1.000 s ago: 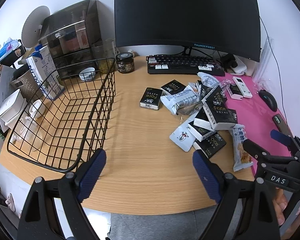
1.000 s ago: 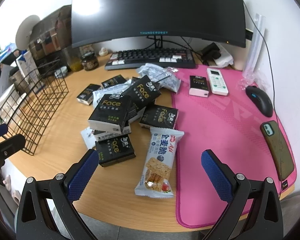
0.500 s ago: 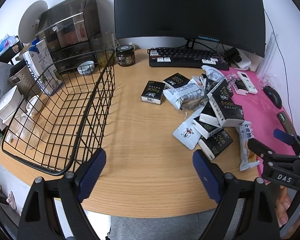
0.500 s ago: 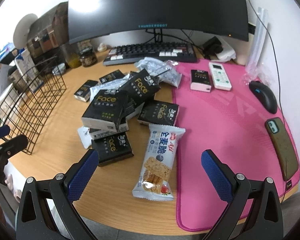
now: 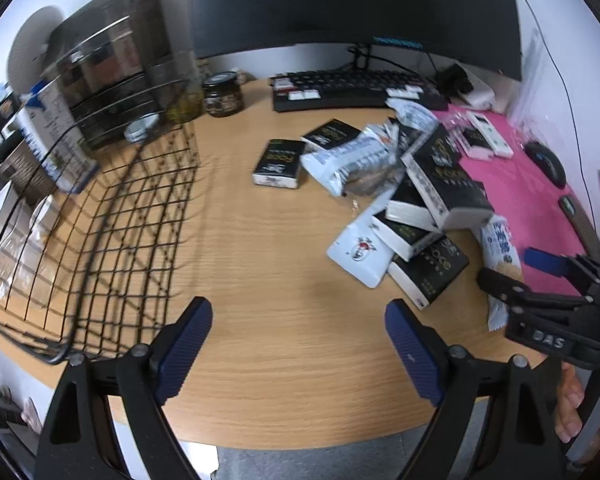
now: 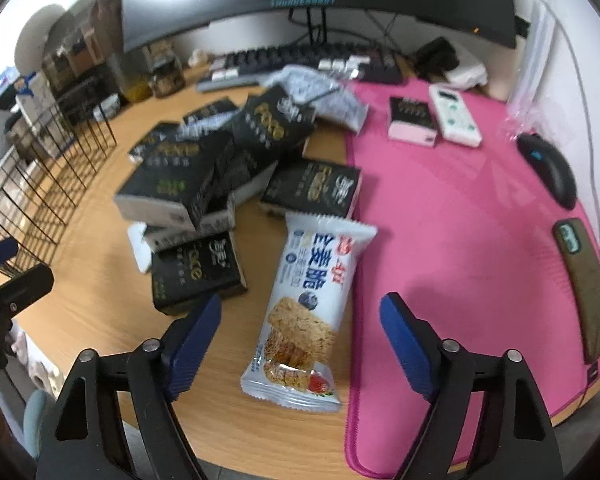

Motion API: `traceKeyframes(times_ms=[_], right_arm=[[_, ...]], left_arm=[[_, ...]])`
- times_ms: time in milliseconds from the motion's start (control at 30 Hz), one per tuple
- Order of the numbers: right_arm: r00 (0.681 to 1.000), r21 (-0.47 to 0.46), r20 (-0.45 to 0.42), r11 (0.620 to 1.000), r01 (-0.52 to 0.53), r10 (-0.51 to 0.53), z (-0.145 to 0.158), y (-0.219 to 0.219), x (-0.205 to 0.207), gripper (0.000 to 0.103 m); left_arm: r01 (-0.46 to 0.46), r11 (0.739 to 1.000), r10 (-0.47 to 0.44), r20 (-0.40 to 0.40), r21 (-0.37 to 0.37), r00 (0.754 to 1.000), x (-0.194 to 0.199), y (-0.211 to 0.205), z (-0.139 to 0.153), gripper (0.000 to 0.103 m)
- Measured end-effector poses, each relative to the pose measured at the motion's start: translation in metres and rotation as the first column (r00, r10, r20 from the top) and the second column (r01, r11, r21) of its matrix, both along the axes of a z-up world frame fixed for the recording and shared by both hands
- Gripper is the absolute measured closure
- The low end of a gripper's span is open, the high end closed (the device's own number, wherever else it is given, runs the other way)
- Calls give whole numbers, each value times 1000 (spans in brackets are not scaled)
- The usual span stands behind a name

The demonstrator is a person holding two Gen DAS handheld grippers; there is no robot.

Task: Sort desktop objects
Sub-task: 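Grasp the white Aji snack bar with the right gripper, then lift the snack bar with the right gripper while the left gripper grasps a black Face tissue pack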

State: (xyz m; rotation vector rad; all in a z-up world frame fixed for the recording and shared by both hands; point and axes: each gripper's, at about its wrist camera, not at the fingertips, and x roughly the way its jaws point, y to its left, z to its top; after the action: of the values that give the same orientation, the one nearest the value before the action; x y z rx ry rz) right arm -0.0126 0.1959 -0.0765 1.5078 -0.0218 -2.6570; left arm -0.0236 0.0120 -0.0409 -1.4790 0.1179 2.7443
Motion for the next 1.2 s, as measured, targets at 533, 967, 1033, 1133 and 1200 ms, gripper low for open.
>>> traceKeyframes(times_ms=[533,967,1033,1133,1200], right_arm=[[994,32,80,997,-72,69,-11,0,6,70],[977,60,112,980,-189,182,-6,-21,32,70],[967,33,131,974,-225,219,-5,-24,37,70],[944,-27,155,957,-289,290,0,-31,46,70],[945,-23,136,955,-297,297,7,-32,51,70]], left_arm=[[107,993,-100,98,-60,990,-39,32,-49,14],[62,994,-52,105,-95,993,-52,23,-57,14],[37,993,-28,90,-109,996,-53,16,-54,14],[20,995,-12,84,-97,996,-54,7,-50,14],[4,995,4,81,-97,997,-53,1,-46,14]])
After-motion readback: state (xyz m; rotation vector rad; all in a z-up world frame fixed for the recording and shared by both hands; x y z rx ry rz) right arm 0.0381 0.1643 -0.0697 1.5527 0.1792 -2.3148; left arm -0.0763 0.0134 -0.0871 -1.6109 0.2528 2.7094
